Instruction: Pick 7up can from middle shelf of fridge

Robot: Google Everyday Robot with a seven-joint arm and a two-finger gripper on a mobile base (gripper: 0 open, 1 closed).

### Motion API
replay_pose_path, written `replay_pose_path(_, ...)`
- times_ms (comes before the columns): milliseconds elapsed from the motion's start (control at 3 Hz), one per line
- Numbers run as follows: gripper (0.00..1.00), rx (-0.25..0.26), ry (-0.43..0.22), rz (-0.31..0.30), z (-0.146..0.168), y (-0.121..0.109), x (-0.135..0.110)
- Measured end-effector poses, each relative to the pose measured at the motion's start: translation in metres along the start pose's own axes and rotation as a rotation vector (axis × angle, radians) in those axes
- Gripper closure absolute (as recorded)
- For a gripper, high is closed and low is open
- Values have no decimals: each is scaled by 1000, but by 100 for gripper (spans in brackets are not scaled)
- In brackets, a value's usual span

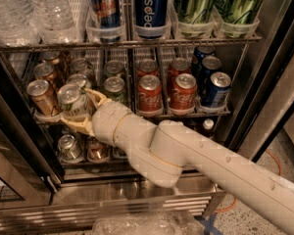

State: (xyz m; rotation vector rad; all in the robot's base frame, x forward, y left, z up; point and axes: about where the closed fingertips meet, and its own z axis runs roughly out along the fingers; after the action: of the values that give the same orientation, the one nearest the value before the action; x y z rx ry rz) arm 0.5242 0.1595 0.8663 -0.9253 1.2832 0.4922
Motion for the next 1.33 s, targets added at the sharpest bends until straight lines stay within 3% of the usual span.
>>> replay_pose_path(333,100,-106,41,40,-1,26,10)
replay_pose_path(667,100,-183,58,121,-22,23,33)
replay_pose_path(1333,100,-201,72,114,-22,26,30)
